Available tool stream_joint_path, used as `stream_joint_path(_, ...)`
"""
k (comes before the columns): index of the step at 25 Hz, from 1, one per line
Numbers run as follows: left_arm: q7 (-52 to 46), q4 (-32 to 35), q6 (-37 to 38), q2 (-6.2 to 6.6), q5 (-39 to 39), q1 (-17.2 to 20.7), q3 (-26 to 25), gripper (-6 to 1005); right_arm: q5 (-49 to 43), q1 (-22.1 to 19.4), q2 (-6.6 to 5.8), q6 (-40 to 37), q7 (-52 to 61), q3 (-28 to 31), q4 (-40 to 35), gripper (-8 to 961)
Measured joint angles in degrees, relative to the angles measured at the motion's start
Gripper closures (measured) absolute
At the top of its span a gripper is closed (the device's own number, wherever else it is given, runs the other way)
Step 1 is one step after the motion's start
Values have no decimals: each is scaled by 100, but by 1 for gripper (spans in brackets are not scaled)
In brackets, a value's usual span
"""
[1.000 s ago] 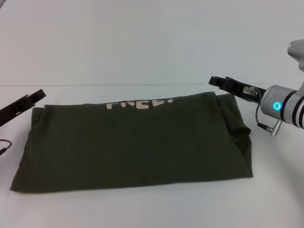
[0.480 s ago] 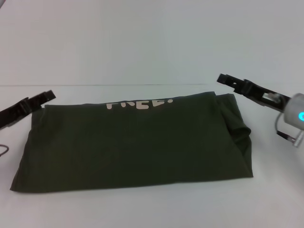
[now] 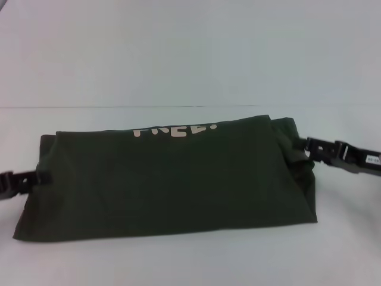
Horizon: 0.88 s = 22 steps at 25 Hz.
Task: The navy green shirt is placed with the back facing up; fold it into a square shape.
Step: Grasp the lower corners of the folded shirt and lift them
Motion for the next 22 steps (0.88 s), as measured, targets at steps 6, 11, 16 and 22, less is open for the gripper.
stream_joint_path(6,57,42,-11,18,331,18,-170,277,-148,-71,-15,-111,31,-5,-33,74)
stream_joint_path(11,65,-3,-79,26,452,-24,-116,255,-156,-50,-10,-151,26,-20,-38,74)
stream_joint_path(16,65,-29,-184,32,682,-65,24,252,-160,-19,8,-126,28,-139,-43,74)
stream_joint_path(22,70,-23,-281,23,934,-70,154,254,-164,7,18,-111,38,-175,-45,75)
